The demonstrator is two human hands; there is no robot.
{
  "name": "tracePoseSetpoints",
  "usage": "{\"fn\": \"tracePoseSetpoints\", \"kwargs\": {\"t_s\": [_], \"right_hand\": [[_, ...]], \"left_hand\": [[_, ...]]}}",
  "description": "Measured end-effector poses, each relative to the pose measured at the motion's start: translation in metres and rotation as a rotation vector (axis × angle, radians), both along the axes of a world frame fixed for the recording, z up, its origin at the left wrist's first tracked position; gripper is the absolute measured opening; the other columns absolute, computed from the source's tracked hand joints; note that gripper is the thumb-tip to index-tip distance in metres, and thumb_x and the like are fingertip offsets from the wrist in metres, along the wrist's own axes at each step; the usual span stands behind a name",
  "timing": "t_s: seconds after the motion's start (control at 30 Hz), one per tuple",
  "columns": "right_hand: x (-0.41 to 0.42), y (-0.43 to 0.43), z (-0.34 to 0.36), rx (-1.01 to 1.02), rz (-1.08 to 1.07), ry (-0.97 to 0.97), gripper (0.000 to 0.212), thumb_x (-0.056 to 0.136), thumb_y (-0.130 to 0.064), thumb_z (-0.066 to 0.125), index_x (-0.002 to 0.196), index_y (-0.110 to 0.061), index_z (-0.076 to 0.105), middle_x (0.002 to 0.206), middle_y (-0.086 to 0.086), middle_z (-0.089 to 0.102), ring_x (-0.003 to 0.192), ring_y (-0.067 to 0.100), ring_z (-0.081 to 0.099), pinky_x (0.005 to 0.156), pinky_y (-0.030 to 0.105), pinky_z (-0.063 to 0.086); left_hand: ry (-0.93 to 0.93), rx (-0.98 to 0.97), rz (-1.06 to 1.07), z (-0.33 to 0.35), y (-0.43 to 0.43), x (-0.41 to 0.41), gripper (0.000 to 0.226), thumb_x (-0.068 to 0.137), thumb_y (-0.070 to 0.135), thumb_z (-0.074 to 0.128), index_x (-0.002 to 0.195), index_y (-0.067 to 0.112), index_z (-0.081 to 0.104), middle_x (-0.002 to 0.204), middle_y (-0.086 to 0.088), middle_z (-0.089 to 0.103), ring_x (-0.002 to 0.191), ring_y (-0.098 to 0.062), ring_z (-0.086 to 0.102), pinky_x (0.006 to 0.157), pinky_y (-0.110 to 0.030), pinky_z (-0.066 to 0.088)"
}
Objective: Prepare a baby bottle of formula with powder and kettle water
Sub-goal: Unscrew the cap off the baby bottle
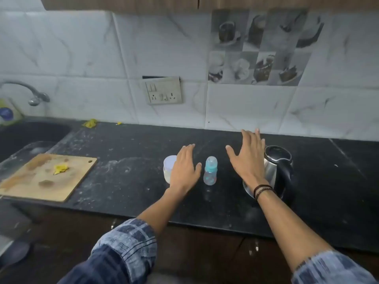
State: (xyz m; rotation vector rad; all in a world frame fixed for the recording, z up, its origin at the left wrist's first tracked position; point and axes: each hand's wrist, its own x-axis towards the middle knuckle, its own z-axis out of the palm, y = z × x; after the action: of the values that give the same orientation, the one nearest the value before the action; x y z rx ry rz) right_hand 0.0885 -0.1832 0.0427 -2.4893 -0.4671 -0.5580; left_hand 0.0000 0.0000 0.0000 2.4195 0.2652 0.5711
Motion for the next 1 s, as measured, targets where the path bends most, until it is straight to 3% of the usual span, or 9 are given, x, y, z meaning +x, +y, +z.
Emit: {"fn": "tracePoseSetpoints", "kwargs": {"t_s": [0.17,0.4,0.6,0.77,1.0], "right_hand": [[-0.001,0.009,-0.024,0.009,-0.021,0.082,0.07,0.099,-0.04,0.062,0.155,-0.008,0.035,0.159,0.013,0.038,0.159,0.027,0.008,0.129,0.047,0.007],[-0.003,0.022,-0.056,0.092,-0.049,0.255,0.068,0.098,-0.035,0.065,0.156,-0.013,0.037,0.157,0.012,0.043,0.156,0.025,0.019,0.126,0.047,0.023],[0.001,0.03,-0.073,0.059,-0.074,0.369,0.077,0.092,-0.043,0.071,0.156,-0.018,0.036,0.144,0.006,0.053,0.138,0.027,0.043,0.113,0.045,0.041],[0.01,0.039,-0.082,0.009,-0.011,0.446,0.088,0.087,-0.055,0.073,0.158,-0.023,0.031,0.146,0.003,0.05,0.136,0.026,0.044,0.105,0.049,0.047],[0.028,0.047,-0.093,-0.005,0.102,0.435,0.092,0.085,-0.056,0.075,0.158,-0.022,0.029,0.143,0.003,0.05,0.131,0.023,0.047,0.095,0.041,0.049]], "left_hand": [[0.063,-0.085,-0.01,-0.025,0.004,0.007,0.065,0.096,0.024,0.059,0.153,0.015,0.029,0.159,-0.002,0.034,0.15,-0.02,0.024,0.121,-0.04,0.026],[0.163,-0.2,-0.071,-0.053,0.005,0.023,0.071,0.094,0.025,0.063,0.154,0.019,0.027,0.159,-0.001,0.035,0.147,-0.019,0.029,0.121,-0.041,0.028],[0.242,-0.394,-0.065,-0.069,-0.002,0.04,0.079,0.088,0.025,0.073,0.153,0.022,0.029,0.158,0.001,0.037,0.145,-0.017,0.035,0.116,-0.04,0.034],[0.287,-0.45,-0.064,-0.081,-0.007,0.048,0.084,0.086,0.024,0.077,0.154,0.021,0.028,0.159,0.001,0.034,0.145,-0.019,0.036,0.114,-0.039,0.036],[0.301,-0.493,0.0,-0.097,-0.015,0.06,0.089,0.082,0.03,0.08,0.153,0.02,0.028,0.159,0.0,0.034,0.144,-0.018,0.036,0.115,-0.042,0.038]]}}
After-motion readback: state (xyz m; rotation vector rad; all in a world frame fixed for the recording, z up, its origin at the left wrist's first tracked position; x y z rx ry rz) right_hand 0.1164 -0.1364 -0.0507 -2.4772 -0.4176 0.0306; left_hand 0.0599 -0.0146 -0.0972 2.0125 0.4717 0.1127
